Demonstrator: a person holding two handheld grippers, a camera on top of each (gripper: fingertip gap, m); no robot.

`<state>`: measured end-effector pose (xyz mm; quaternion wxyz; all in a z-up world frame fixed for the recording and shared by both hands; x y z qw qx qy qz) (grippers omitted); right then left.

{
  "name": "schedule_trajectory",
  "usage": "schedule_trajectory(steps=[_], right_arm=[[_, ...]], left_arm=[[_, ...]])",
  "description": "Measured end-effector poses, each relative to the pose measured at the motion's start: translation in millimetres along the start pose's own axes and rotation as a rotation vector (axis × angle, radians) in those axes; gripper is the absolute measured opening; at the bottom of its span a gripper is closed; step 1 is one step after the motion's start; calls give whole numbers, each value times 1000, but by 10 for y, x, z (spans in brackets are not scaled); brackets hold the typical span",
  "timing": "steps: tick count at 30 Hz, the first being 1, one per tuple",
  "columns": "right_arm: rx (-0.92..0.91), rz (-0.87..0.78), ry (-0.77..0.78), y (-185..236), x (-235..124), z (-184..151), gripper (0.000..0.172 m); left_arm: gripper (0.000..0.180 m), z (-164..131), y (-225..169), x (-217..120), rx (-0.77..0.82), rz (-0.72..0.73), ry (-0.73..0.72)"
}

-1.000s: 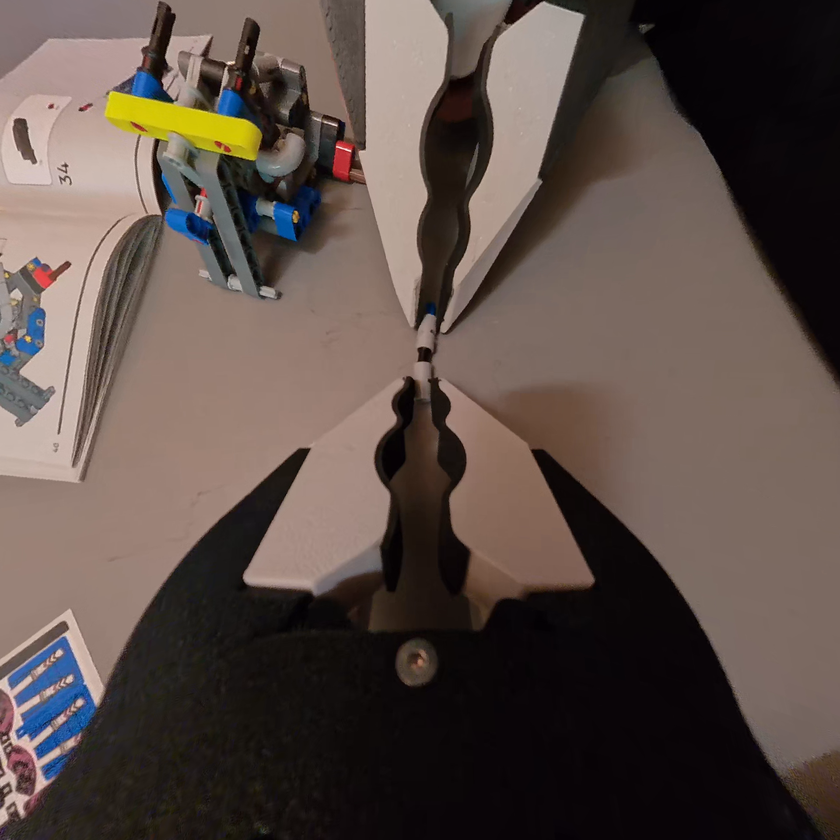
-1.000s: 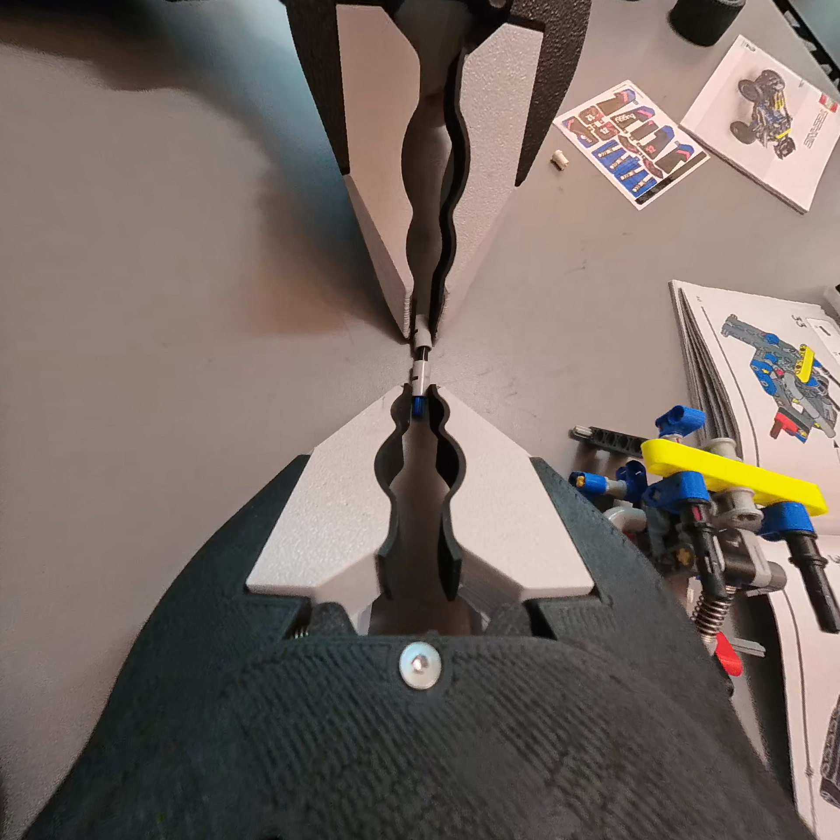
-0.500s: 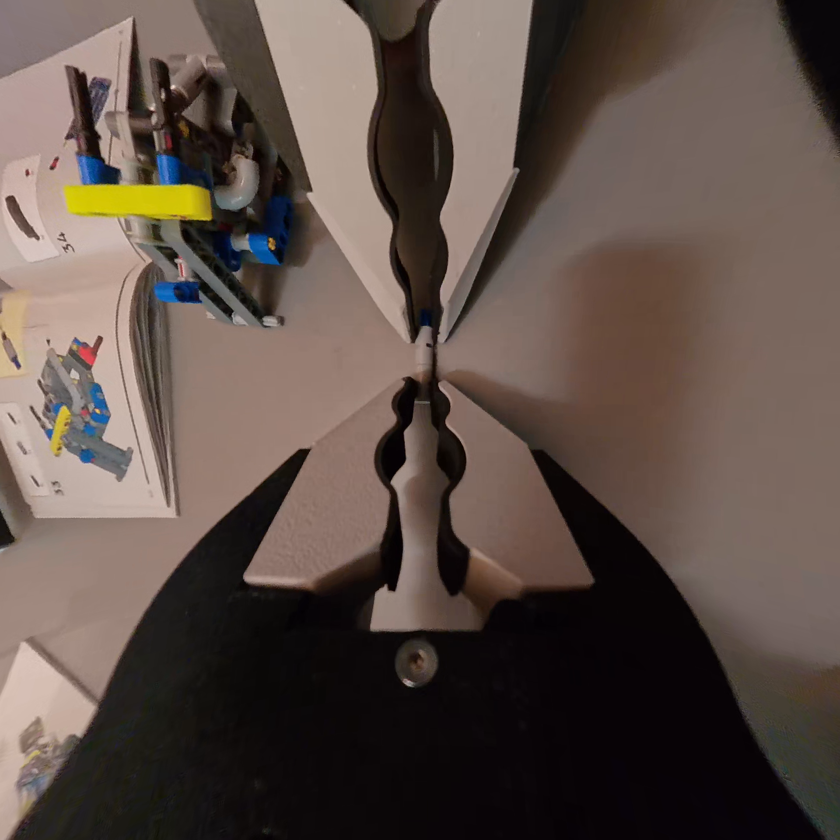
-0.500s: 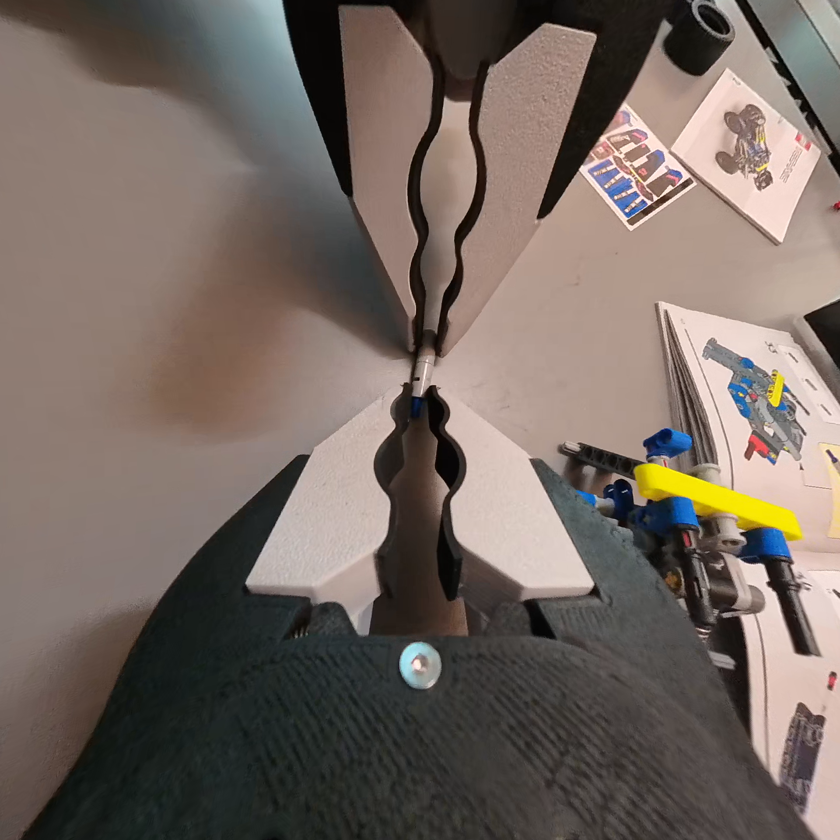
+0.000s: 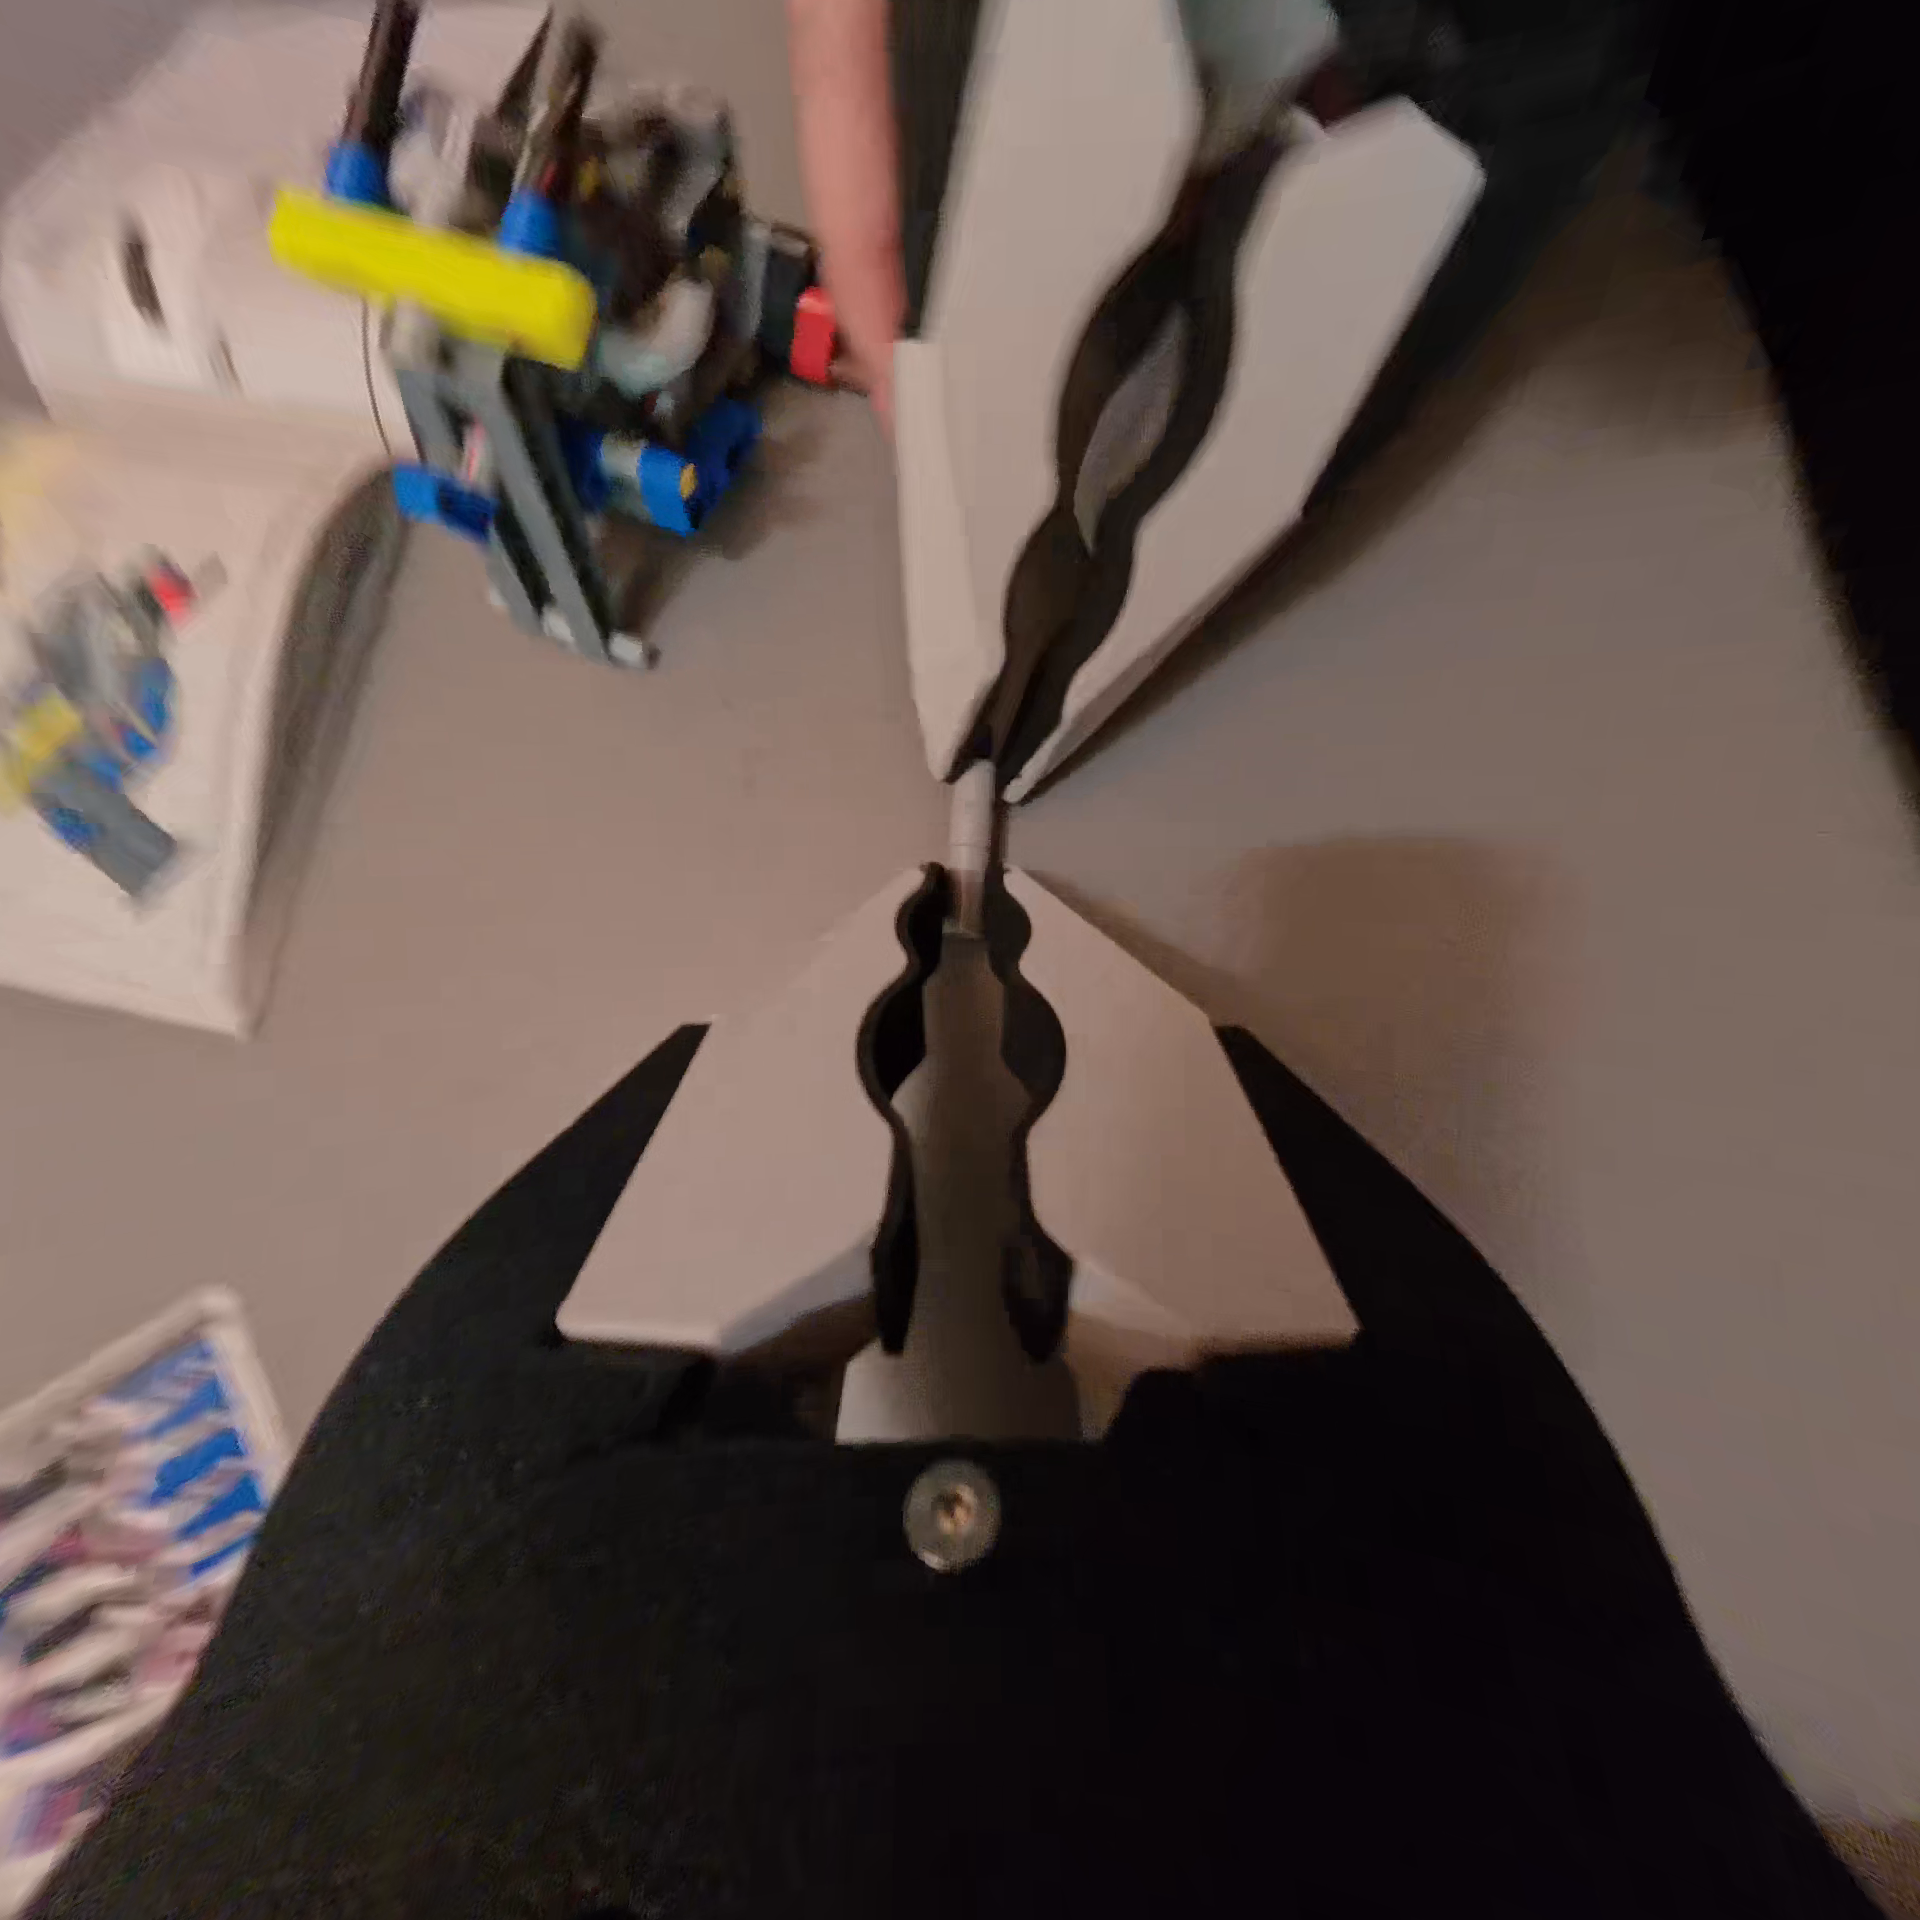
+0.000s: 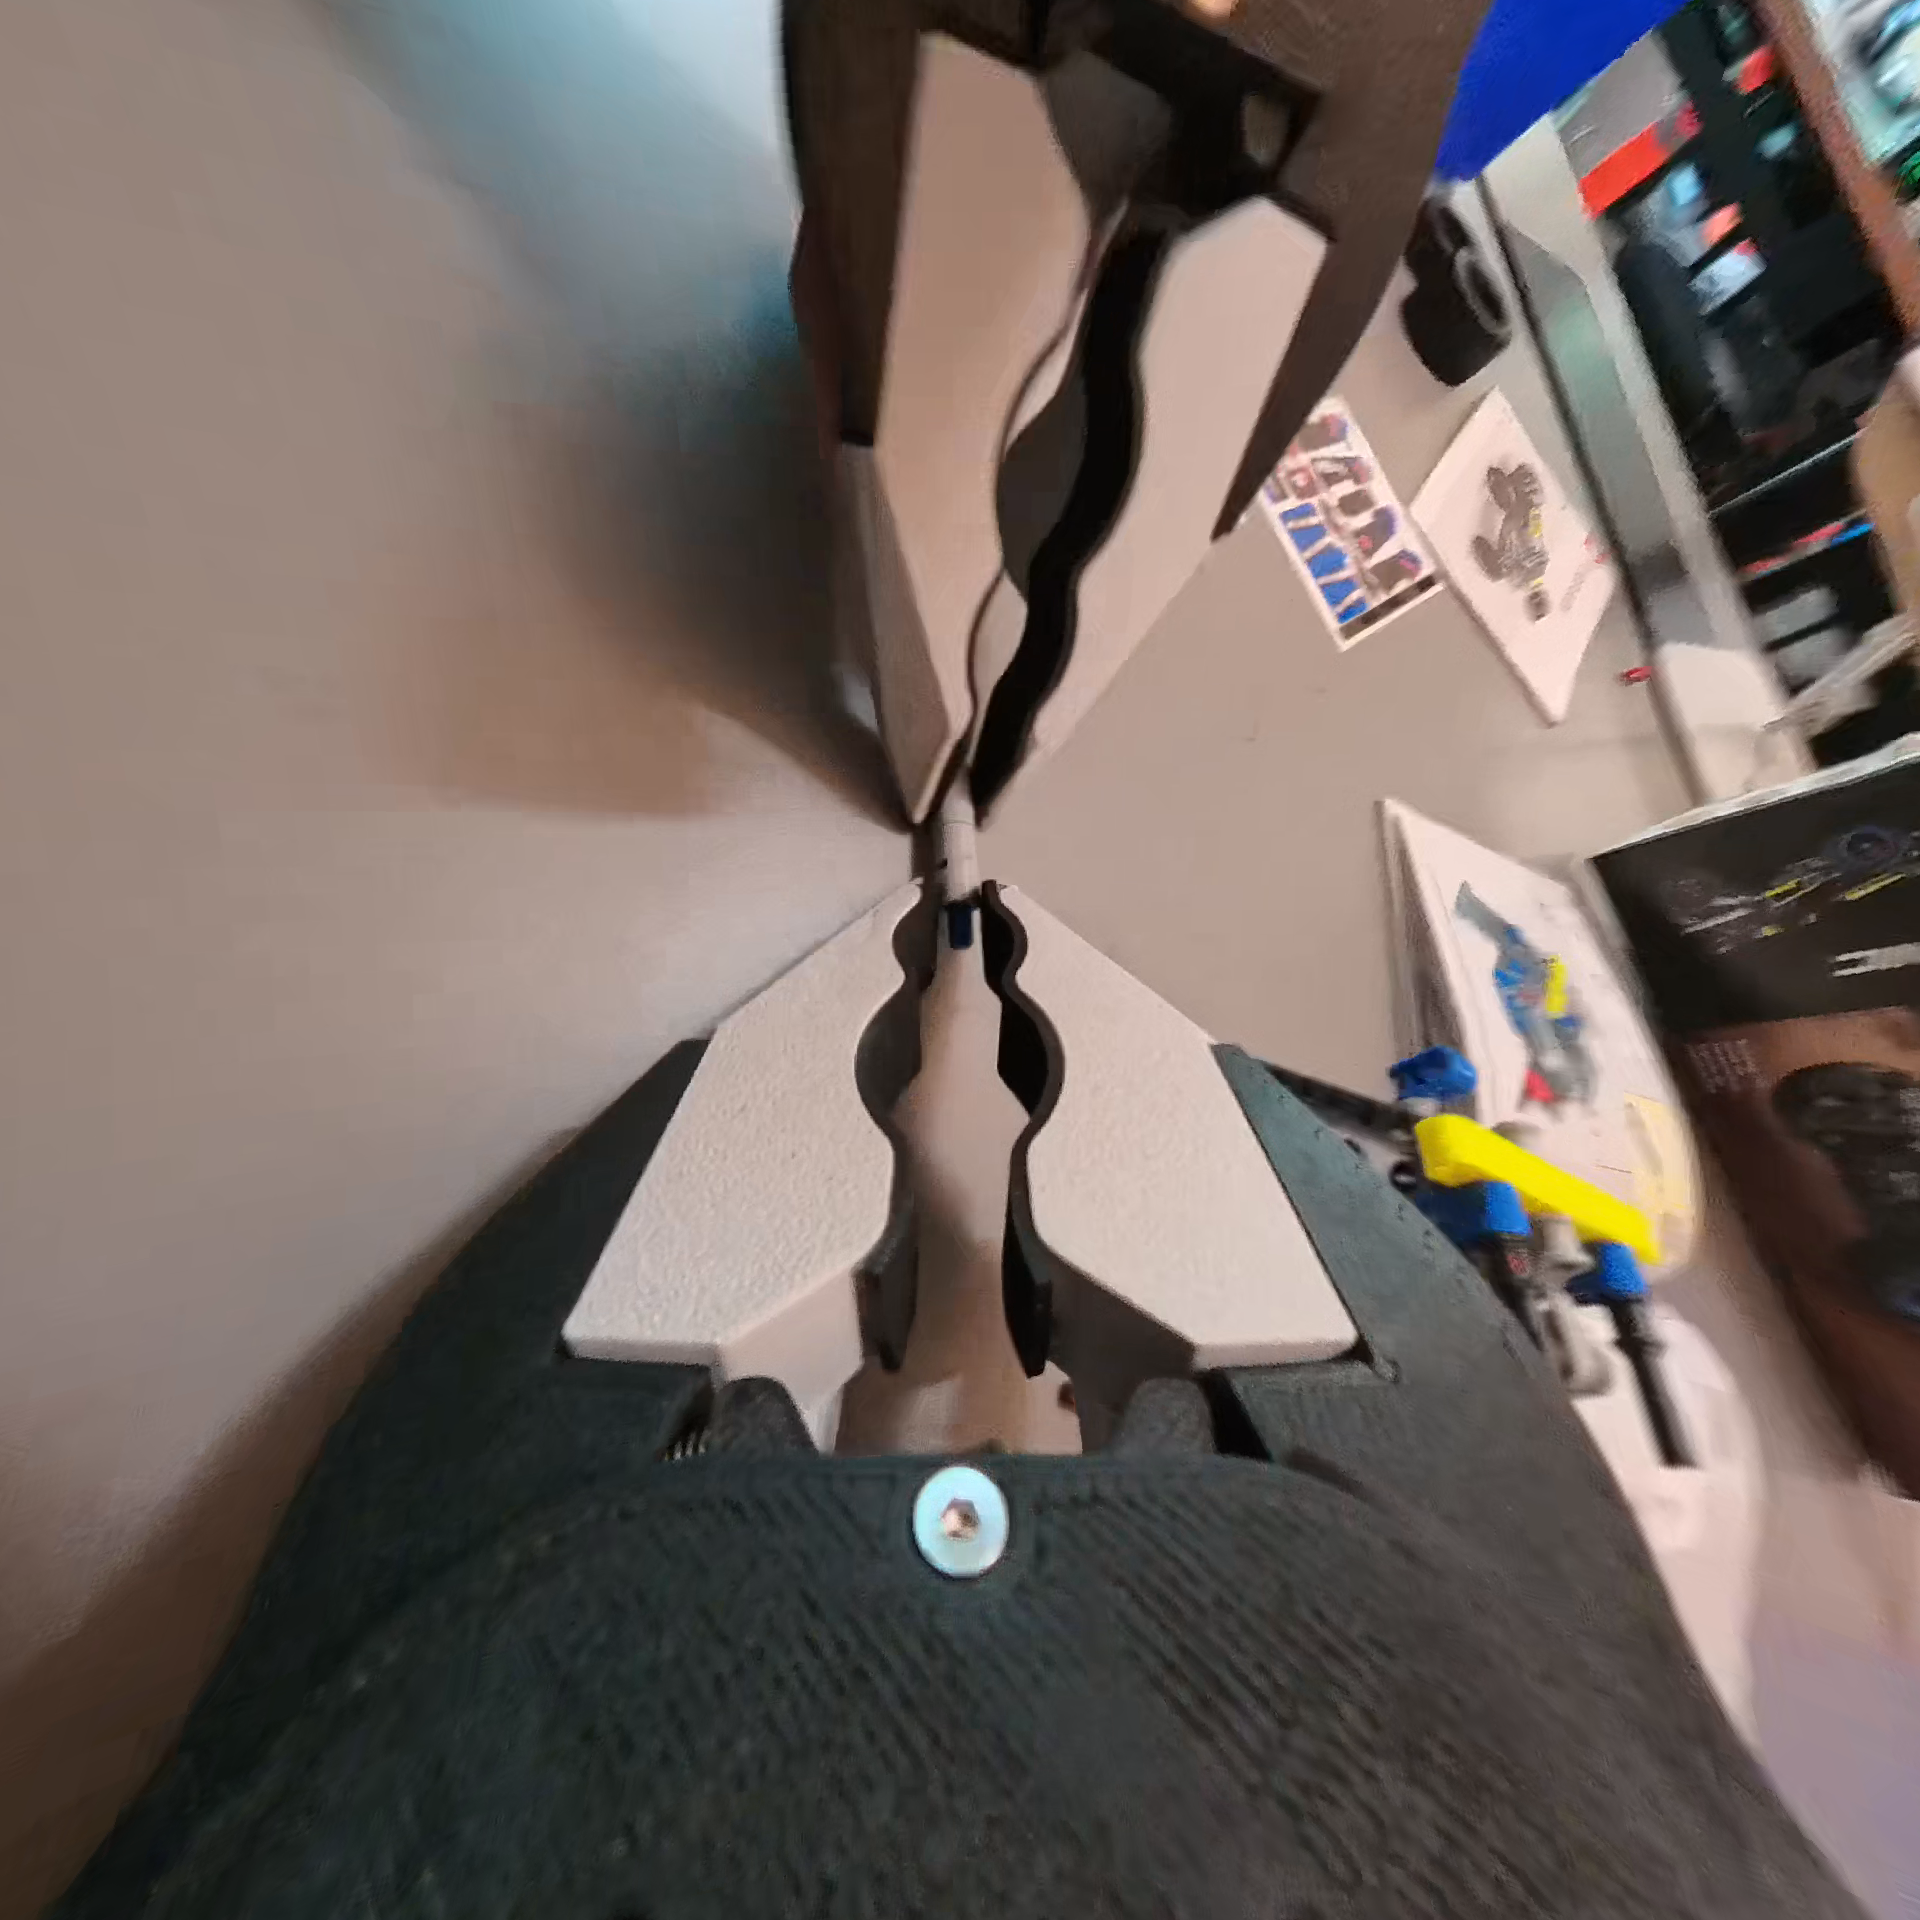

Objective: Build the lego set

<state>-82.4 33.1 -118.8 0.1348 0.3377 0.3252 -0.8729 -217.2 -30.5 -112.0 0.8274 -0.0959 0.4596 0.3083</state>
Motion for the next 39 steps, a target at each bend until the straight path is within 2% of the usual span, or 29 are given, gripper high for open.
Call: schedule_trajectory(steps=[1, 2, 4, 5, 7, 8, 10, 15, 17, 19, 21, 26, 30, 33, 35, 37, 39], right_arm=[[62, 42, -16, -21, -19, -10, 8], [132, 55, -37, -57, -46, -21, 18], [249, 76, -62, -129, -125, -43, 18], [292, 75, -53, -159, -162, -56, 18], [379, 5, 13, -204, -225, -111, 12], [449, -12, 50, -214, -251, -148, 14], [624, 53, 48, -189, -299, -192, 22], [1027, 196, -342, -217, -435, -208, 27], [1090, 236, -394, -211, -439, -236, 30], [1123, 254, -480, -212, -457, -212, 25], [1133, 245, -541, -214, -475, -194, 6], [981, 190, -537, -209, -534, -153, 5], [796, 200, -495, -215, -624, -138, 5], [725, 263, -472, -218, -698, -157, 5], [691, 311, -367, -208, -731, -230, 5], [695, 417, -183, -176, -735, -383, 6], [739, 506, -99, -164, -717, -520, 6]], left_arm=[[4, 10, -31, -4, 111, 69, 7], [5, 23, -61, -3, 201, 141, 22], [5, 78, -141, -7, 353, 290, 9], [5, 107, -188, -5, 392, 321, 10], [5, 151, -196, -7, 356, 413, 76], [5, 172, -190, -29, 367, 490, 86], [5, 229, -196, -89, 402, 632, 52], [5, 338, -288, -92, 344, 733, -159], [5, 388, -326, -85, 338, 750, -196], [5, 421, -367, -69, 355, 770, -237], [5, 437, -392, -66, 343, 771, -264], [6, 425, -407, -122, 246, 681, -371], [8, 427, -415, -181, 141, 481, -466], [11, 446, -414, -200, 101, 347, -491], [16, 447, -387, -190, 82, 302, -459], [16, 434, -374, -171, 99, 253, -407], [16, 419, -362, -140, 108, 212, -356]])
Point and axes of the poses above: each gripper's, where its closed fingertips meet, x out along the fingers, z out of its top, y = z × x across the jaws, the point moved 10 cm from there along -x, back along the fingers, and after that the axes turned 9 degrees about y, right-handed, at the moved point
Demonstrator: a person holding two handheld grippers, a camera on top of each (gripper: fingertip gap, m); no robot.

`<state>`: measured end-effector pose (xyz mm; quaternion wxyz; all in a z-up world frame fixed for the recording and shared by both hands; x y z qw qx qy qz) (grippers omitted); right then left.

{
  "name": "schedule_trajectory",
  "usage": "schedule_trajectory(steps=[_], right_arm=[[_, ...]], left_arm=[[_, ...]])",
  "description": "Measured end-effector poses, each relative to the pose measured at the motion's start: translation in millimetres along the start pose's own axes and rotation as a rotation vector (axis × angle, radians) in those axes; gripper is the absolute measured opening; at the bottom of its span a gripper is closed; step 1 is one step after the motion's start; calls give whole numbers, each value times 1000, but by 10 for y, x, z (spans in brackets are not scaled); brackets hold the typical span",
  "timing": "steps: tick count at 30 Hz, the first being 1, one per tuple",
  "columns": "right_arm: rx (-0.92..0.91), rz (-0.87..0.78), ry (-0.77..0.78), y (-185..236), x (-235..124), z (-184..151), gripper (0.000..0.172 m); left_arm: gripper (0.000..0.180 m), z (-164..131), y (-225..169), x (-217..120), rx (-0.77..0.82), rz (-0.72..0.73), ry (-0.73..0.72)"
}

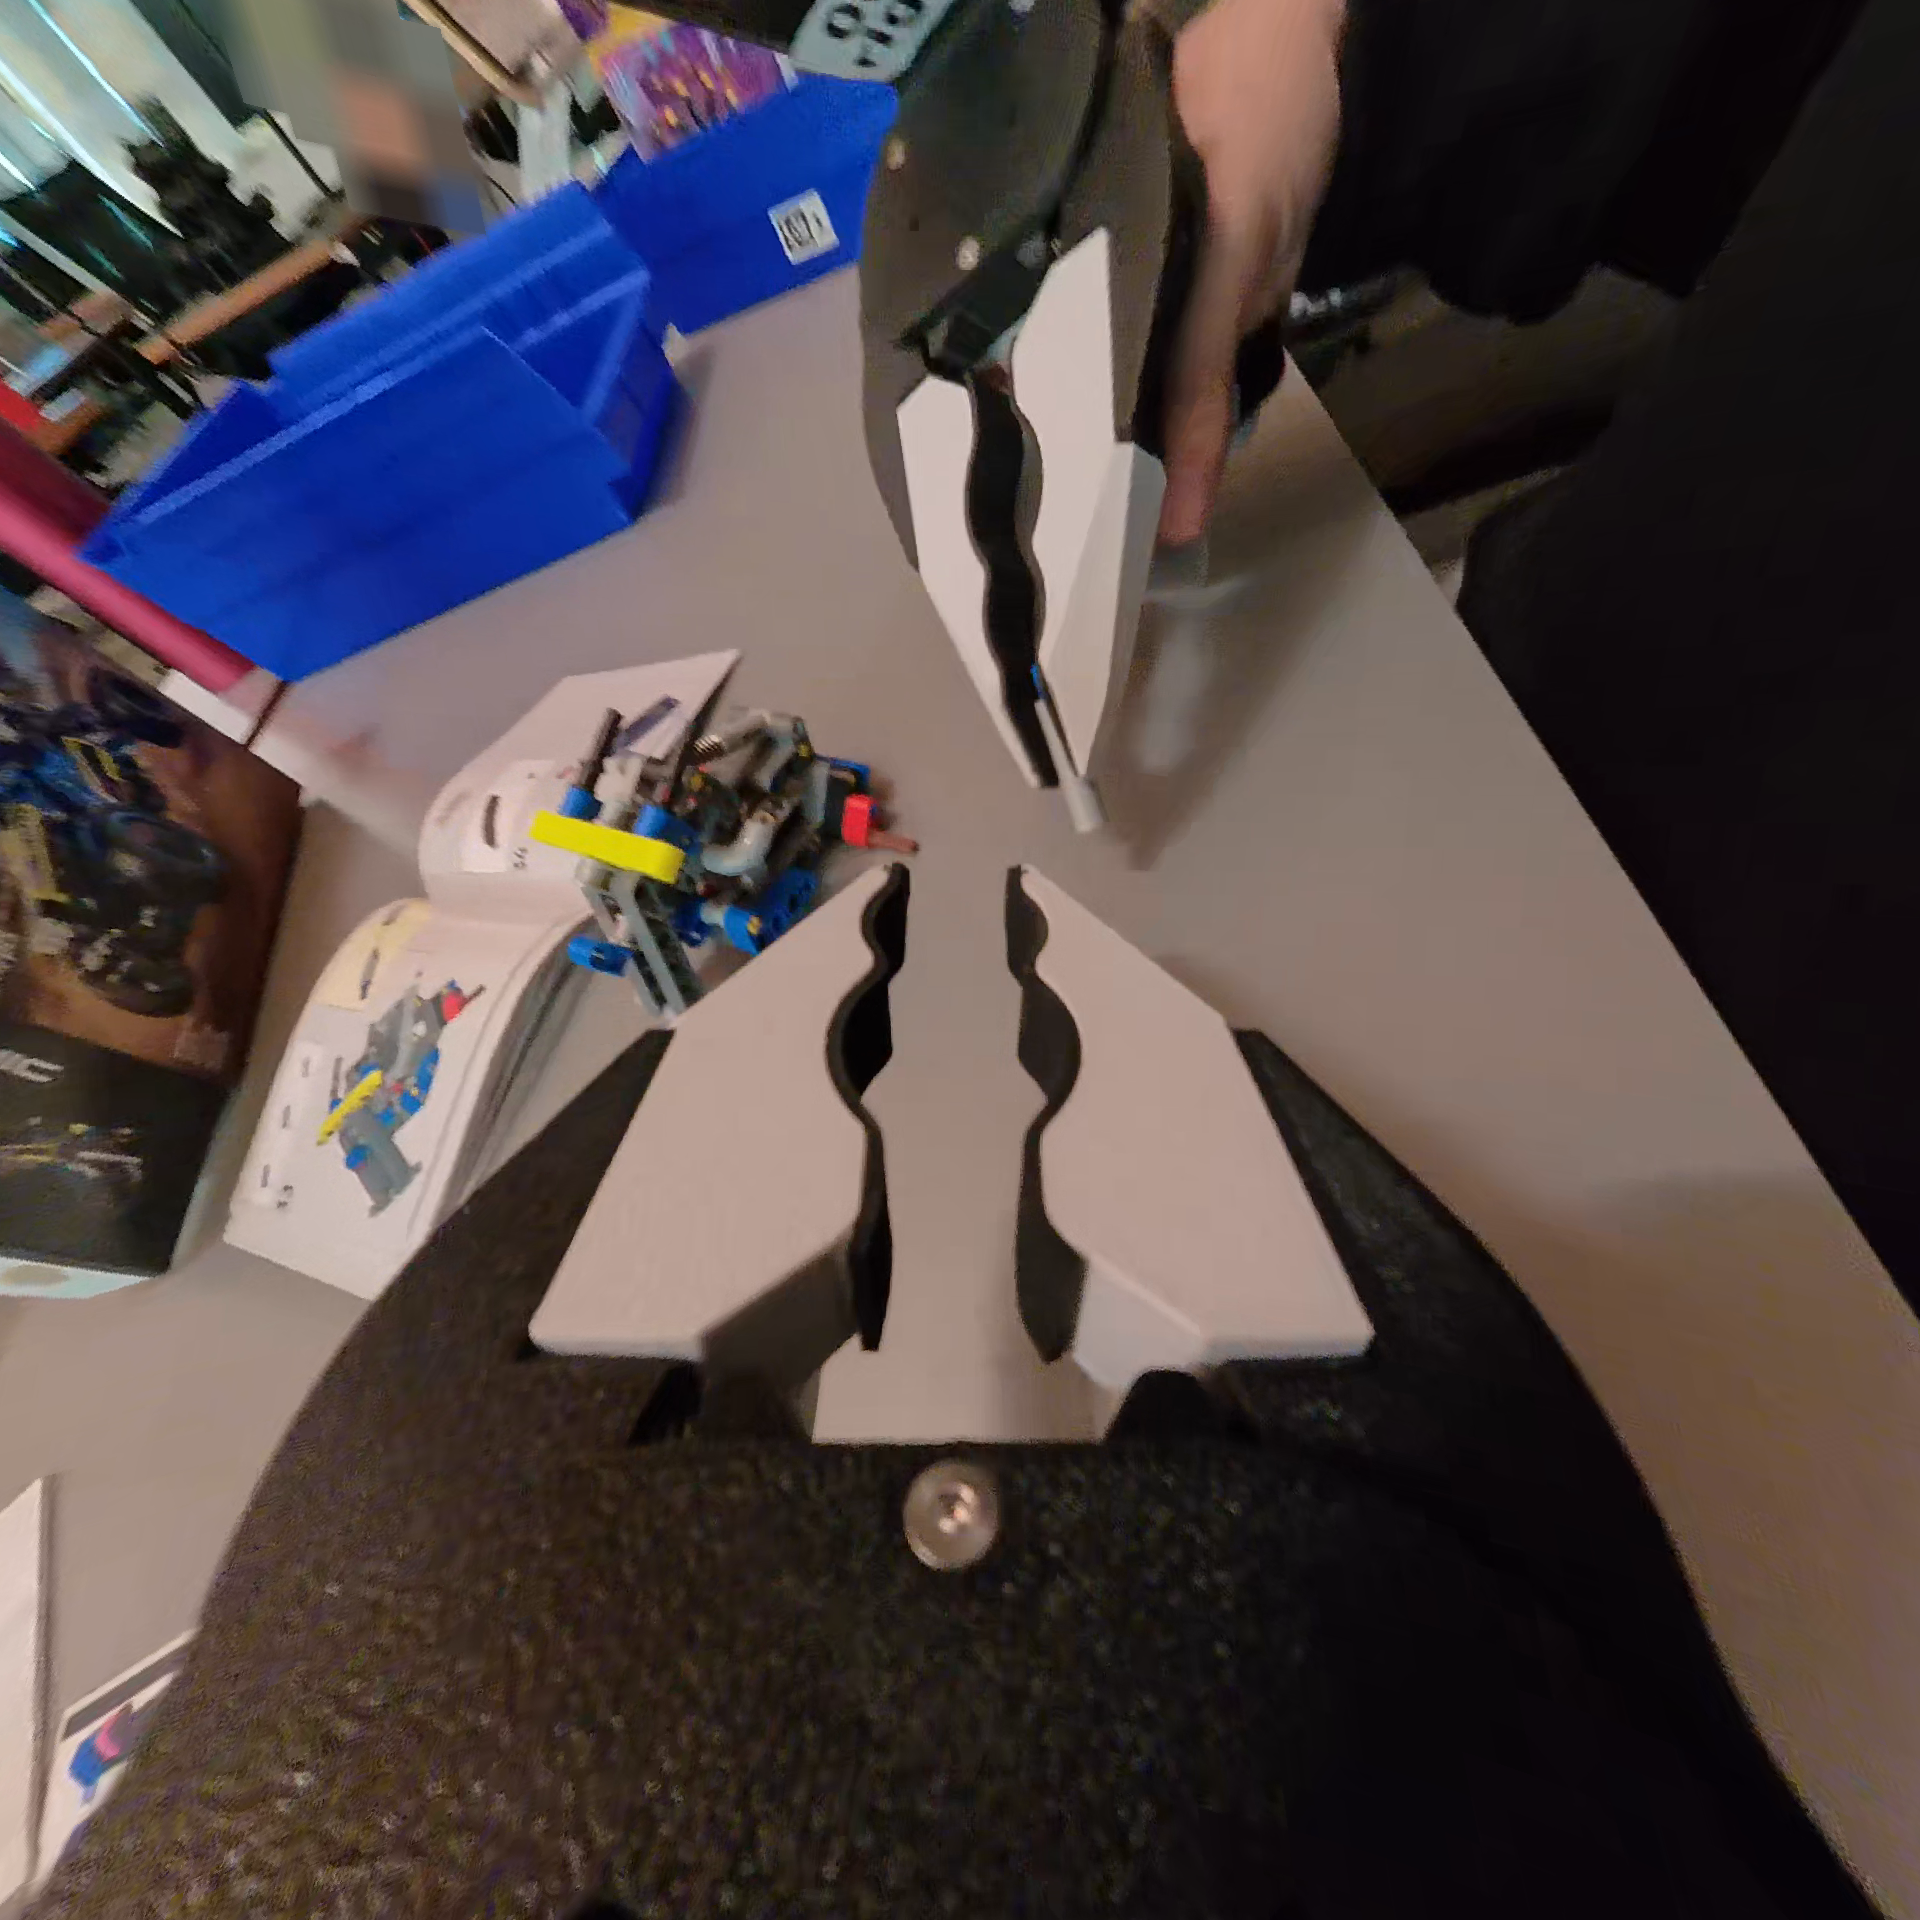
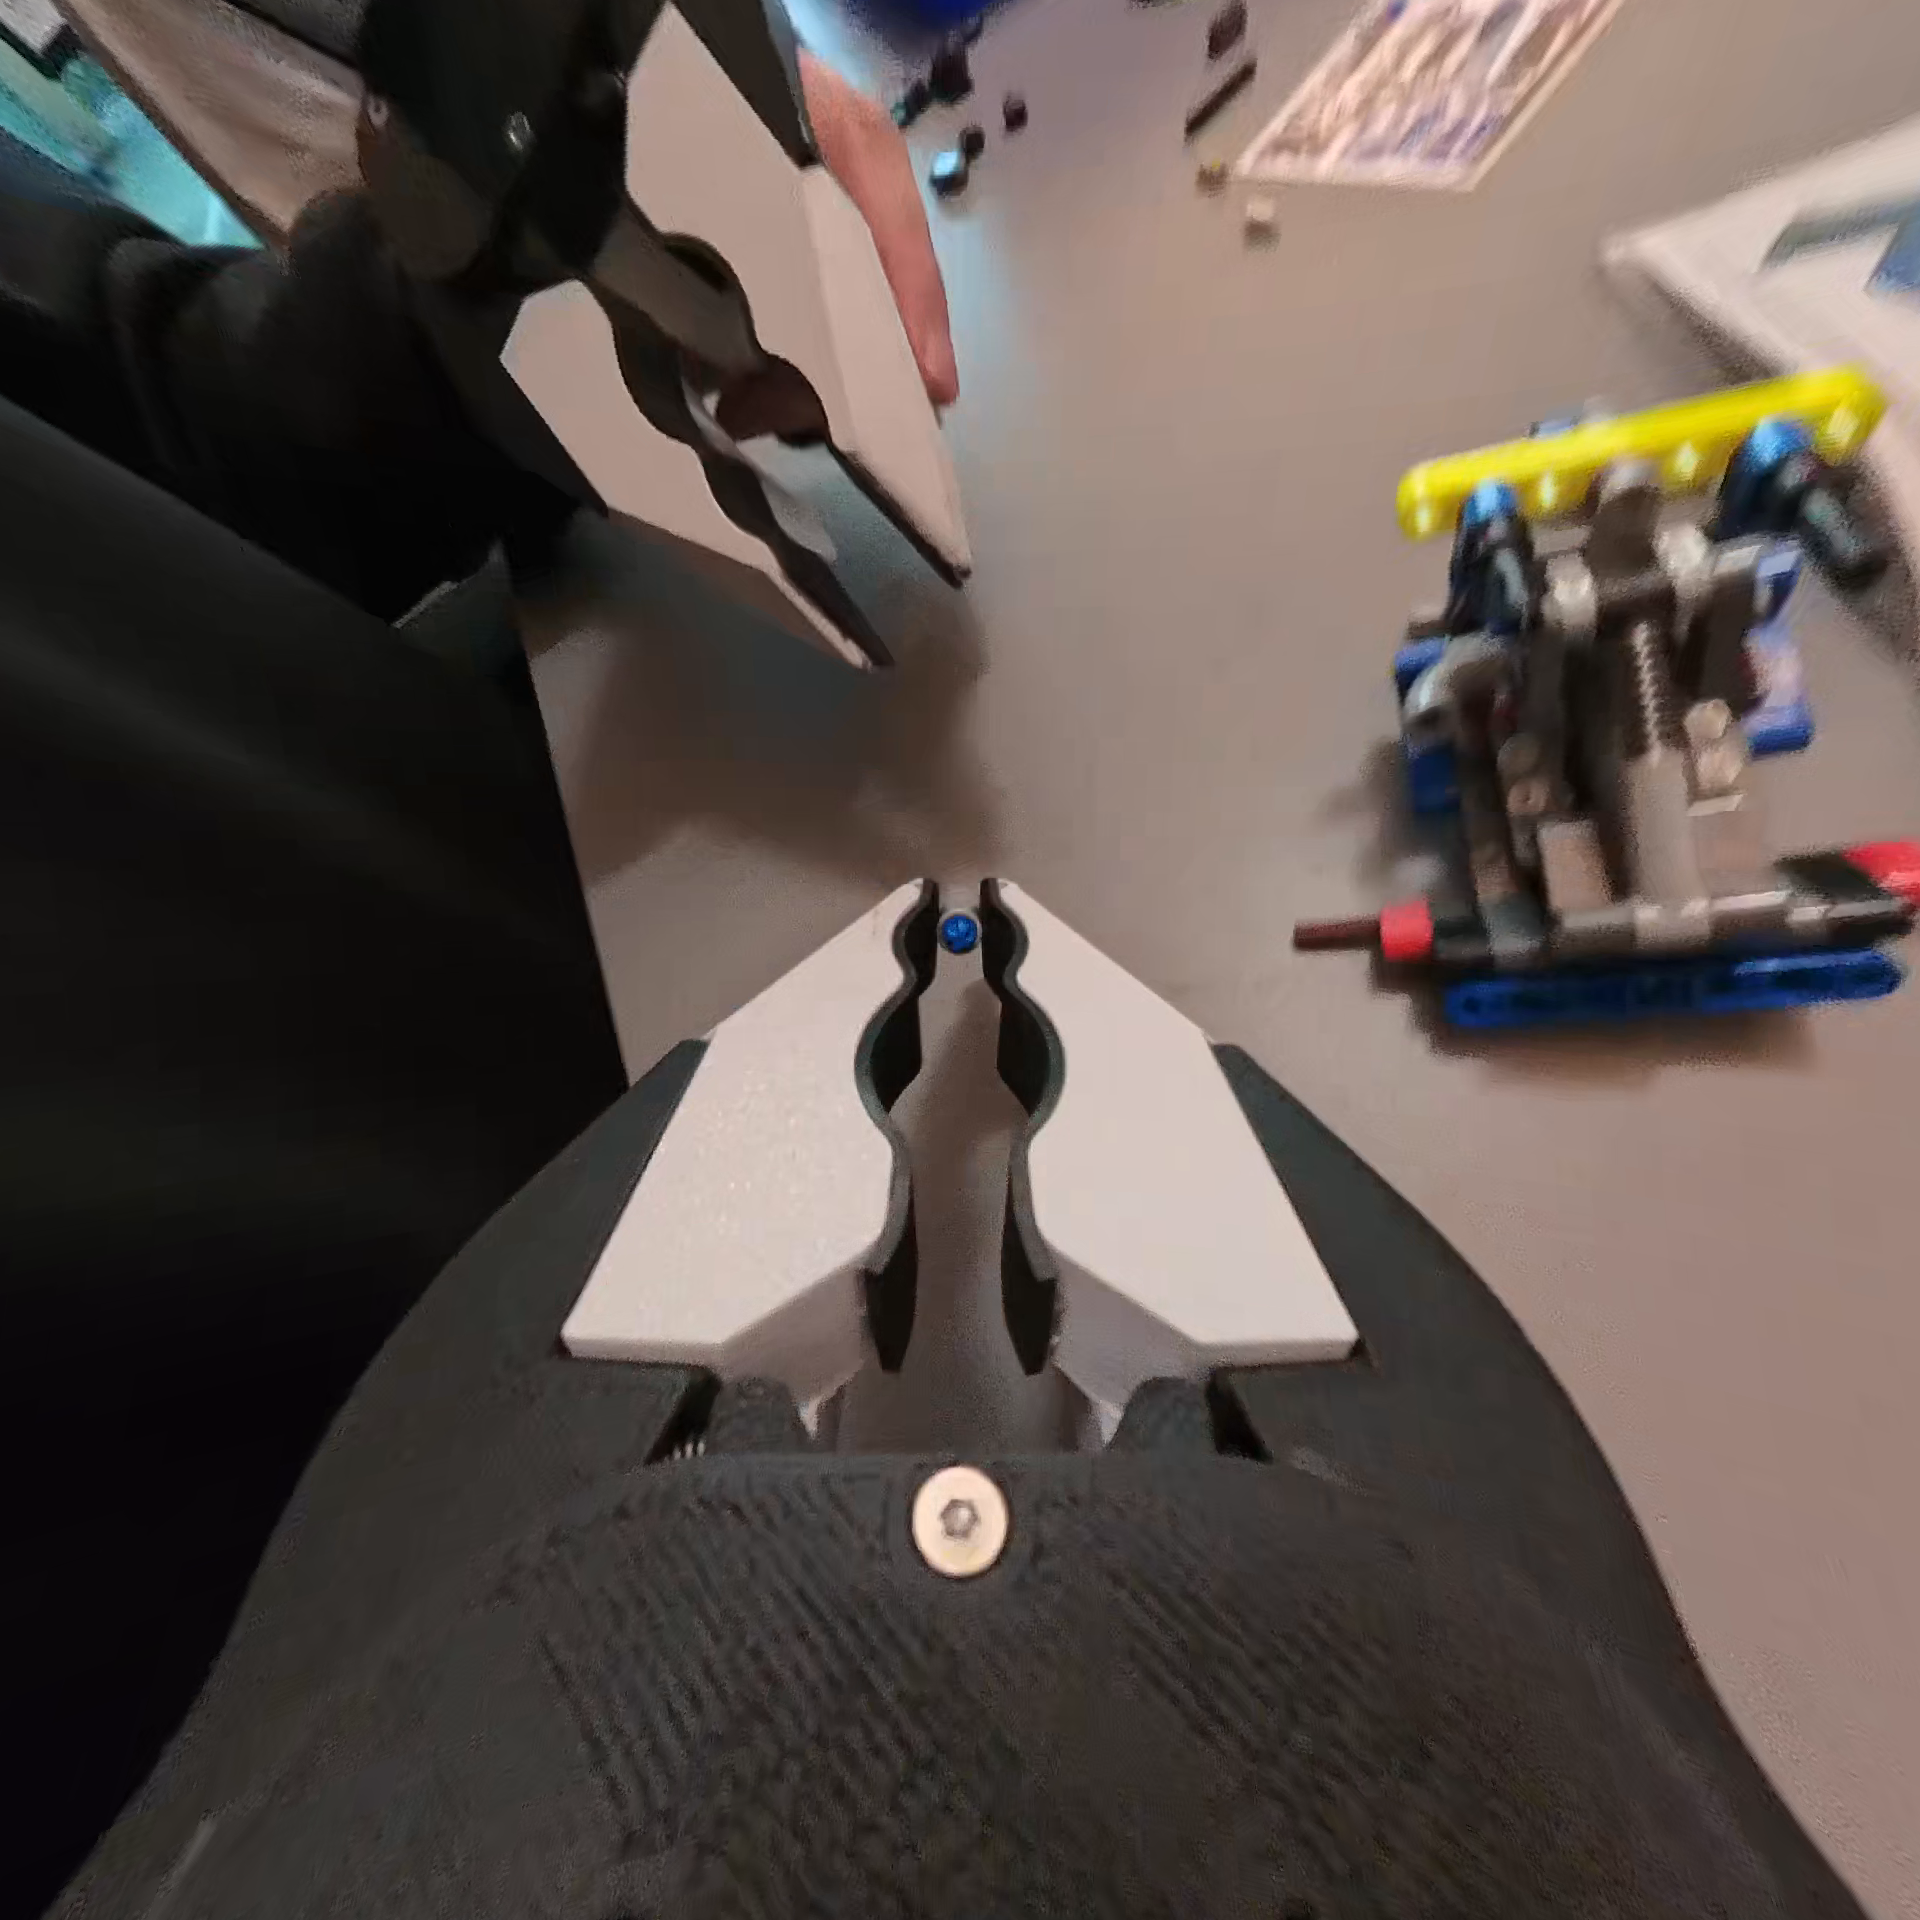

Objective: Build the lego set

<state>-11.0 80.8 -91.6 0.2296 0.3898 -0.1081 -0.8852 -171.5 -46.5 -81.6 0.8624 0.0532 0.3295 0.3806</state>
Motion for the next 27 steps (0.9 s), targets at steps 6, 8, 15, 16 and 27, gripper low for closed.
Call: schedule_trajectory(steps=[6, 8, 15, 16, 27], right_arm=[[126, 134, 144, -192, 171, -16, 5], [144, 159, 162, -199, 239, 28, 5], [269, 89, 21, -197, 423, 121, 5], [300, 70, -9, -197, 444, 127, 5], [344, 13, -119, -154, 579, 207, 5]], left_arm=[[9, -90, -30, 152, 18, -88, 116], [8, -111, -46, 186, 22, -103, 133], [7, -244, 17, 208, -4, -147, 163], [9, -261, 34, 199, -8, -163, 167], [14, -347, 149, 254, -20, -207, 247]])
Point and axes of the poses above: each gripper's, where its closed fingertips meet, x out along the fingers, z out of its top, y = z × x across the jaws, the point moved 10 cm from there along -x, back along the fingers, and after that the axes turned 9 degrees about y, right-handed, at the moved point
